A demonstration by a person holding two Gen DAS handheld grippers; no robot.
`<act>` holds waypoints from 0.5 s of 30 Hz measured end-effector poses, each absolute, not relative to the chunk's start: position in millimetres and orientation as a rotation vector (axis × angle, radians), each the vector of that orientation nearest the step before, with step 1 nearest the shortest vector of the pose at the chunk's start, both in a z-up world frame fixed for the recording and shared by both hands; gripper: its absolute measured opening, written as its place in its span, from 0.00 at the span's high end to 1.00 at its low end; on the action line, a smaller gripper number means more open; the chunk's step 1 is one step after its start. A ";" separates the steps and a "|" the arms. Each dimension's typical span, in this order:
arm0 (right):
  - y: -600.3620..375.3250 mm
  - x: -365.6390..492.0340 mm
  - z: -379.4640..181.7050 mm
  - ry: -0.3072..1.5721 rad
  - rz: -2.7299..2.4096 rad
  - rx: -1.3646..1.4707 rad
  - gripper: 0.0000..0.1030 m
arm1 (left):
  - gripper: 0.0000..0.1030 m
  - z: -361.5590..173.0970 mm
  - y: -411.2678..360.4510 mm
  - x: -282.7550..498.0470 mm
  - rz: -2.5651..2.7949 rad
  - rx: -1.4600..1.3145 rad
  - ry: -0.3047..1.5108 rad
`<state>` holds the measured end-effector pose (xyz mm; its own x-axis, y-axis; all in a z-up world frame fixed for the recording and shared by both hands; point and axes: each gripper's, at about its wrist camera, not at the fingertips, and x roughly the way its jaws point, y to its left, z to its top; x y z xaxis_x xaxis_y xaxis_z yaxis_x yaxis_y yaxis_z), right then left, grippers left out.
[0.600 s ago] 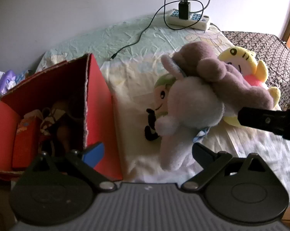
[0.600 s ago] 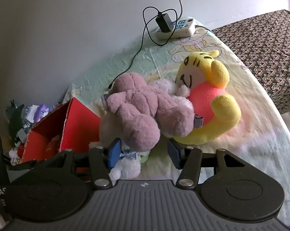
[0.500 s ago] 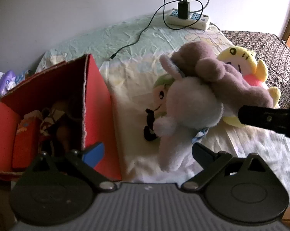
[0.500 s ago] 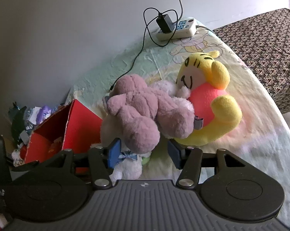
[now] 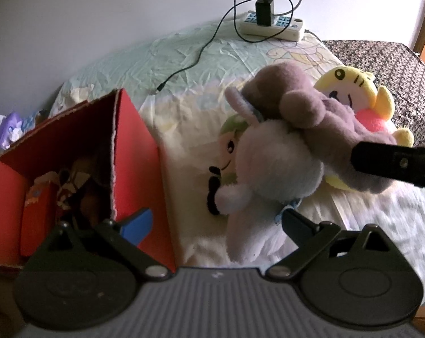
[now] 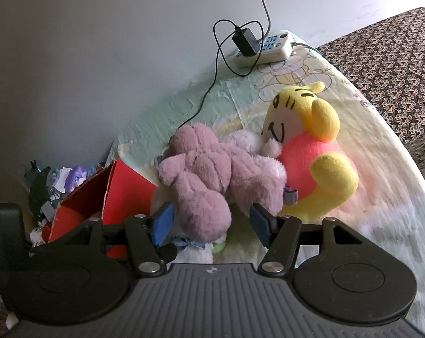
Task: Organize objects
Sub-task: 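Move the right tool toward the pink teddy bear on the plush pile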
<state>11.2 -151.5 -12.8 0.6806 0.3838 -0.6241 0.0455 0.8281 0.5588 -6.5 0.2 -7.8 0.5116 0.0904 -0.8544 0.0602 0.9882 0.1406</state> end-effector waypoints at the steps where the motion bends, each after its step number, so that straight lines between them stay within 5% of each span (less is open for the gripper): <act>1: -152.2 12.1 -12.6 0.807 0.204 0.578 0.38 | 0.04 -8.0 -0.2 -5.1 0.018 0.162 1.036; 15: -154.9 23.1 -15.1 0.797 0.220 0.588 0.34 | 0.02 -11.7 -6.4 8.5 -0.017 0.186 1.045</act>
